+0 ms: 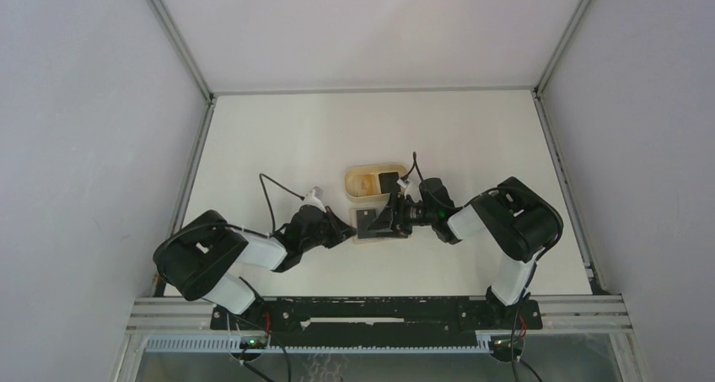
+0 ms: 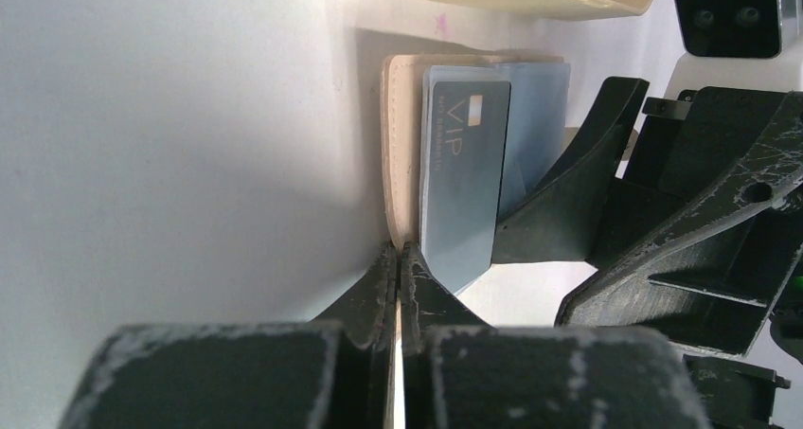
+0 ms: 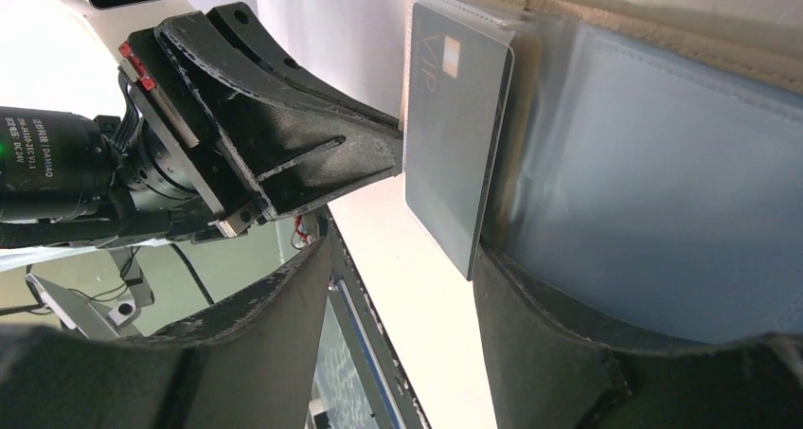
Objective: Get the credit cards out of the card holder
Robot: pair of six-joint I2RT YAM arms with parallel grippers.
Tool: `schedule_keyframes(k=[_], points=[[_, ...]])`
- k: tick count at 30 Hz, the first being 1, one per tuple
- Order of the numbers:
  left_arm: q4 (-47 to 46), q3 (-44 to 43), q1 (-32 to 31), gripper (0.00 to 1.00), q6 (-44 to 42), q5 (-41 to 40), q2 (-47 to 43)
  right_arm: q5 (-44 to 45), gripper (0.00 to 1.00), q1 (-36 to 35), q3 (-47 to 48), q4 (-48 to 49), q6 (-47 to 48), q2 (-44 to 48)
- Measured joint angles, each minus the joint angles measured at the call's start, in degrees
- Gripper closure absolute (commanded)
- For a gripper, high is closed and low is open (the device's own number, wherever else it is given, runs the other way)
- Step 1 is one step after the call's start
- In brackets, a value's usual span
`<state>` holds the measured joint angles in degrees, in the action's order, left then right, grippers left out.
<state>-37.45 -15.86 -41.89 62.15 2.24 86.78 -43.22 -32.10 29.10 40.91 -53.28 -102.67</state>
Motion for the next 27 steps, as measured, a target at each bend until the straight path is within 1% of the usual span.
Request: schedule_keyframes(k=[8, 21, 27], points=[[-0.61, 0.0, 0.02, 1.0, 0.0, -0.02, 0.28, 1.36, 0.35, -0.02, -0.2, 3.06, -0.26, -0.02], [-1.73, 0.0, 0.02, 1.0, 0.0, 0.02, 1.09, 3.67, 0.3, -0.02, -0.22, 6.56, -0.66, -1.22], [-1.9, -0.17, 0.02, 1.0, -0.02, 0.15, 1.38, 3.78, 0.31, -0.02, -0.22, 7.48, -1.09, -1.75]])
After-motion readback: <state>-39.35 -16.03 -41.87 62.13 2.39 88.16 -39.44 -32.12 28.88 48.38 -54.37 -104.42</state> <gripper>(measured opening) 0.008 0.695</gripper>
